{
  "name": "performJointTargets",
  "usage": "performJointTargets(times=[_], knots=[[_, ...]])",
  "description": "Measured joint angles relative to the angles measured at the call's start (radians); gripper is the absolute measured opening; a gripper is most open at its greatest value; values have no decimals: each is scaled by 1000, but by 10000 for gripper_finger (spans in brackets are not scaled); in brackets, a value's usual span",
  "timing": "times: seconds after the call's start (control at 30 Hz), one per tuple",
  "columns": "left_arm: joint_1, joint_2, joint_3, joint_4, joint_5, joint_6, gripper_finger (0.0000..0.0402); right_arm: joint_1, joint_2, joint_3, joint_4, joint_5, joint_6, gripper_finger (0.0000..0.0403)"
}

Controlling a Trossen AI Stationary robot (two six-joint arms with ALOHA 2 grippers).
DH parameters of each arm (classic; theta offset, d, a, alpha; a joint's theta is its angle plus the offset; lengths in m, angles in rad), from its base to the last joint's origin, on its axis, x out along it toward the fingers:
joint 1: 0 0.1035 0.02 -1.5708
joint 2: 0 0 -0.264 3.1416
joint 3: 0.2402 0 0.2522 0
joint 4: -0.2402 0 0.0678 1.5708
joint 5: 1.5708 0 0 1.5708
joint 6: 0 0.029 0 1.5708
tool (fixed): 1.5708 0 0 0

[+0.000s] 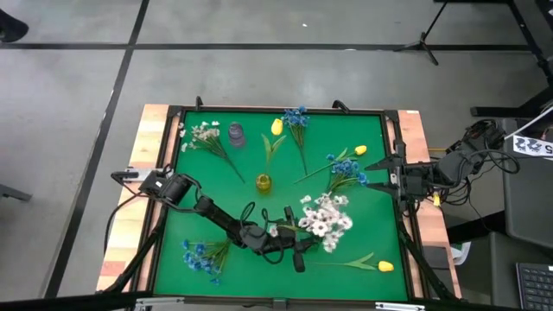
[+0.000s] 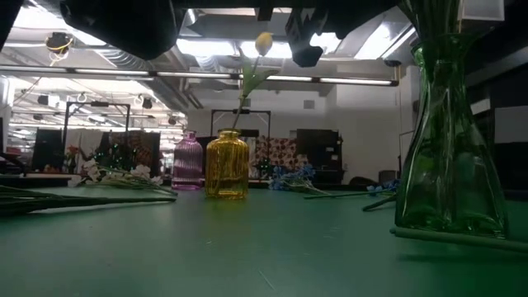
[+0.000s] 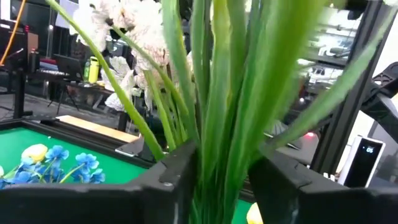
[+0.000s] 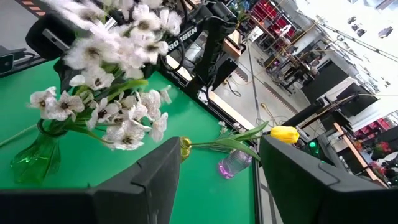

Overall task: Sort flowers into vase by color
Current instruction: Put the right white flowers into the green vase

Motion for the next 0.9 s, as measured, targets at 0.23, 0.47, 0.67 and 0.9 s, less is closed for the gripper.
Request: performJointTargets(times=[0.23, 0.47, 0.67, 0.9], knots=[[-13, 0, 0, -10, -49, 51, 202, 0, 0, 0, 1, 0, 0, 218], [-48, -3, 0, -16, -154, 158, 246, 0, 0, 0, 1, 0, -2, 218], [-65, -56, 0, -144, -183, 159, 266, 0, 0, 0, 0, 1, -2, 218], [-92, -189, 0, -498, -203, 74, 271, 0, 0, 0, -3, 2, -3, 218]])
